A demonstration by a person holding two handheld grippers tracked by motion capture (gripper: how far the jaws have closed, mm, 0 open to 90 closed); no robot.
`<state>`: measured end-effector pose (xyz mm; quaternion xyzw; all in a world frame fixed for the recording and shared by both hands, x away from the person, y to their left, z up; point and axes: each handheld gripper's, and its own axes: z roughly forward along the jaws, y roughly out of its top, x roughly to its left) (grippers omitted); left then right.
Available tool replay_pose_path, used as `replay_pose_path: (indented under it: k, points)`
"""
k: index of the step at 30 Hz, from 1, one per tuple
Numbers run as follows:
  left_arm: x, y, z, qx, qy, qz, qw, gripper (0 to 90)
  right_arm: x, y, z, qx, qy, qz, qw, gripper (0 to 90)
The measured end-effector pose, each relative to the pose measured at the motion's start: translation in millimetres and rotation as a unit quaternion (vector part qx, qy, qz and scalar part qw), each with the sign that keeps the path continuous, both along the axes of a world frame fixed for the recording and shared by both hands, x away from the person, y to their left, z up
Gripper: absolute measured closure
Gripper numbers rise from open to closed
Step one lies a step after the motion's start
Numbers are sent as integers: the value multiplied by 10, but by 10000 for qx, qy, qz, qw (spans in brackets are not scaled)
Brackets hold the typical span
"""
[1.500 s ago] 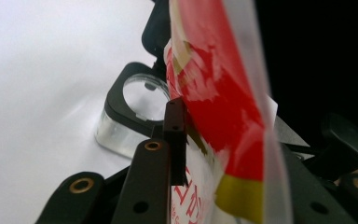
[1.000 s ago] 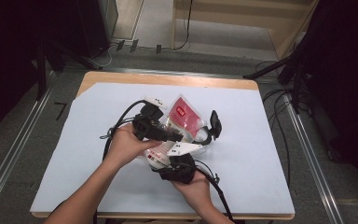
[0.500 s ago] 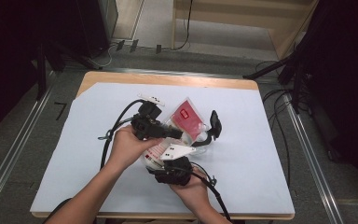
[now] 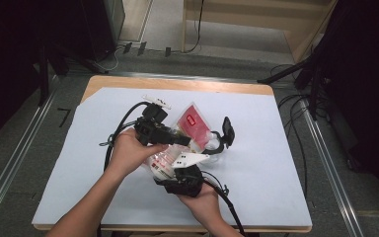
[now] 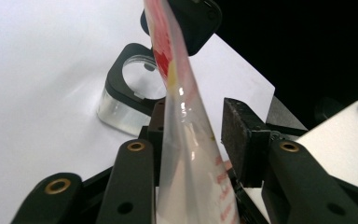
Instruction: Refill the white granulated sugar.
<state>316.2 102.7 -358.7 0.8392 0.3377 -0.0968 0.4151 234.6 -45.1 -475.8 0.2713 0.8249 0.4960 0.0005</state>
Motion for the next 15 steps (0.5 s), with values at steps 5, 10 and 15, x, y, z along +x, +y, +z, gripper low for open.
replay_pose_path:
  k: [5,10,15]
  points:
    - [2,11,-18,79,-49,61,9999,787,-15,19,9,-26,-42,73,10000,630]
    - [3,-11,-48,-45,22,103,9999,857,-36,57,26,-125,-87,95,9998,616]
    - [-11,-54,-61,-193,-24,202,9996,859,-44,77,31,-187,-185,25,9996,565]
